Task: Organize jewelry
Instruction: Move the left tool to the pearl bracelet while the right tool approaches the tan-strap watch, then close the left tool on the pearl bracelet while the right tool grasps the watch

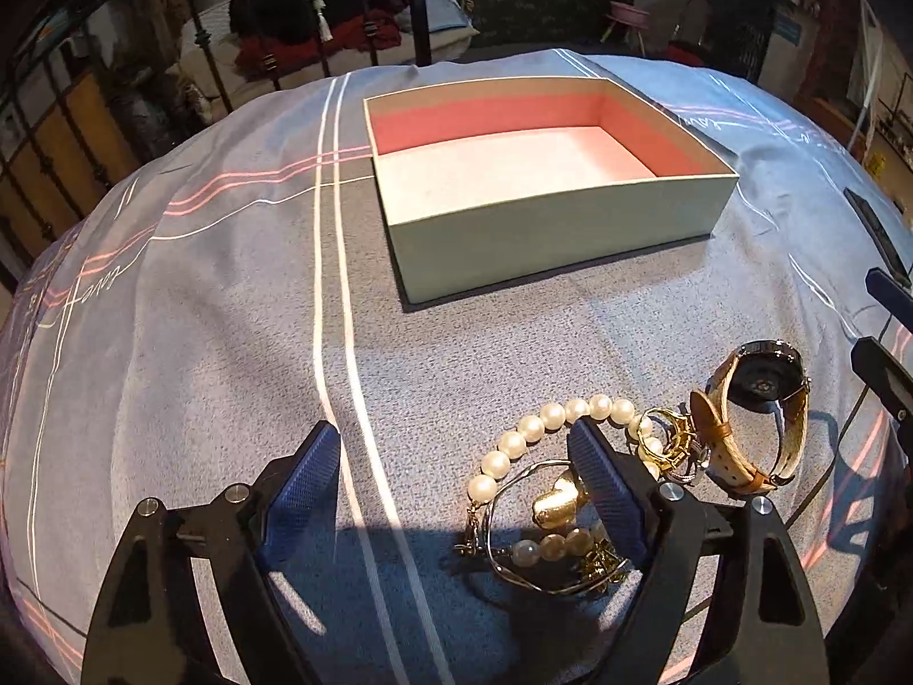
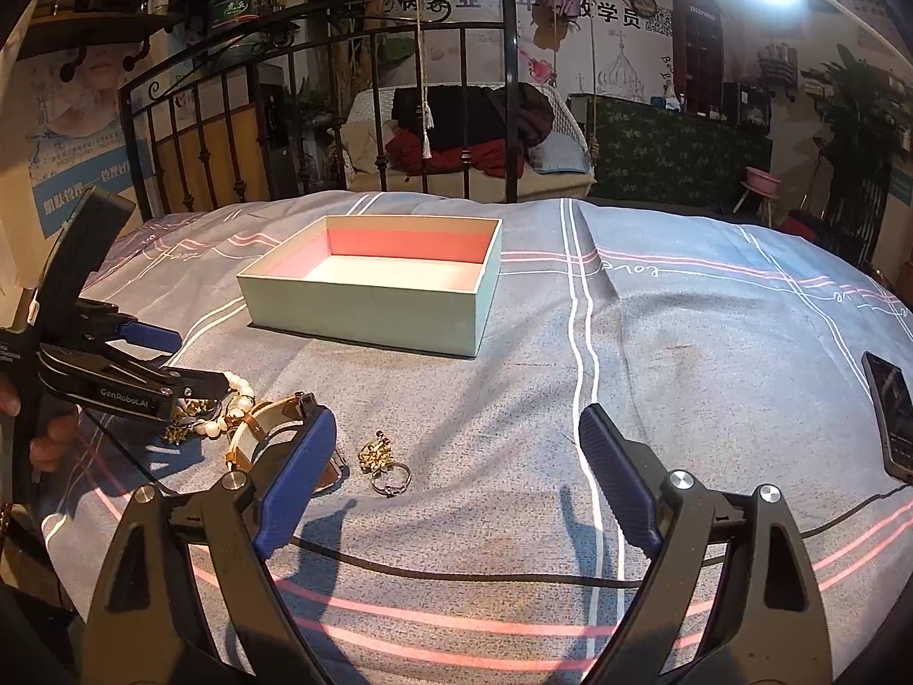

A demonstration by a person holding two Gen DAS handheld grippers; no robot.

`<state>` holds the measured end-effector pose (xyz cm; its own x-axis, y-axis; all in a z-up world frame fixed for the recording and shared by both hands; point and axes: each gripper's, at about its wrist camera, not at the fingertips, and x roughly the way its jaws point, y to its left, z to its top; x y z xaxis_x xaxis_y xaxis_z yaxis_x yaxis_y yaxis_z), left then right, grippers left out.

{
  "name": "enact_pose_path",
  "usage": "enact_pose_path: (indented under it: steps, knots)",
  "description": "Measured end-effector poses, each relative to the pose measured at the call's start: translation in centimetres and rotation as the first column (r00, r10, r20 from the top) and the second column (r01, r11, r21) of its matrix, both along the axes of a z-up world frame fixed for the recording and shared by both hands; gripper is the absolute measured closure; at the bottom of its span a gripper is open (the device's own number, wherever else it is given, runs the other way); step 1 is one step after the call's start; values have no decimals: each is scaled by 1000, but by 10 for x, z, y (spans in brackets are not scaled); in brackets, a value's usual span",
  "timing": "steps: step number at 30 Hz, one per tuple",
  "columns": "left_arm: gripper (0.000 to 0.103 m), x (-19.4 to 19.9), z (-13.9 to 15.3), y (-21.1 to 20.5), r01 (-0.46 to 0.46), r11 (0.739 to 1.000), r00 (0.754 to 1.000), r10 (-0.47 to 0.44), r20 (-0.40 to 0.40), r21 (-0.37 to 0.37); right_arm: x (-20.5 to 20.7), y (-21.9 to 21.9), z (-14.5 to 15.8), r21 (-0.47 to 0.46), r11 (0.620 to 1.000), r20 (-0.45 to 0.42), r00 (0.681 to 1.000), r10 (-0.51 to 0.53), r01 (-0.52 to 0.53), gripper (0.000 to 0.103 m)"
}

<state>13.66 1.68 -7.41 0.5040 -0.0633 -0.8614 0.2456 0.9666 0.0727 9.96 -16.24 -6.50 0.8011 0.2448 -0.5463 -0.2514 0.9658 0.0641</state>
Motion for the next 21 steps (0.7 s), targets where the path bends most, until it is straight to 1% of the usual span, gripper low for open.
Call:
enact_pose_path:
  steps: [2,6,9,11,13,15,18,20,21]
  knots:
    - [26,5,-4,-3,22,1000,1000,-21,-17,16,3,1,-3,-3,1000,-15,1000,-3,3,17]
    - [27,12,-6,-5,38,999,998,-37,-55,23,10,5,-8,-17,1000,-54,998,7,-8,17]
    - [27,16,-5,-6,24,999,996,-22,-83,22,12,11,-8,8,999,-74,996,45,-45,24]
    - [27,18,-5,-6,18,999,996,-16,-88,26,13,20,-6,17,997,-86,993,75,-74,30]
    - [28,16,-3,-7,18,1000,996,-17,-85,20,14,32,-3,8,996,-106,990,95,-94,41]
    - [28,15,-1,-5,17,1000,997,-16,-79,8,13,42,-1,26,994,-121,987,110,-108,45]
    - [27,16,-1,-6,14,1000,998,-13,-68,17,11,61,-6,-55,993,-149,984,97,-107,45]
    - [27,16,-1,-10,25,999,998,-23,-52,36,9,69,-15,-110,988,-178,980,89,-109,48]
    - [27,16,-1,-12,27,998,999,-25,-42,49,7,71,-18,-122,986,-192,977,88,-112,51]
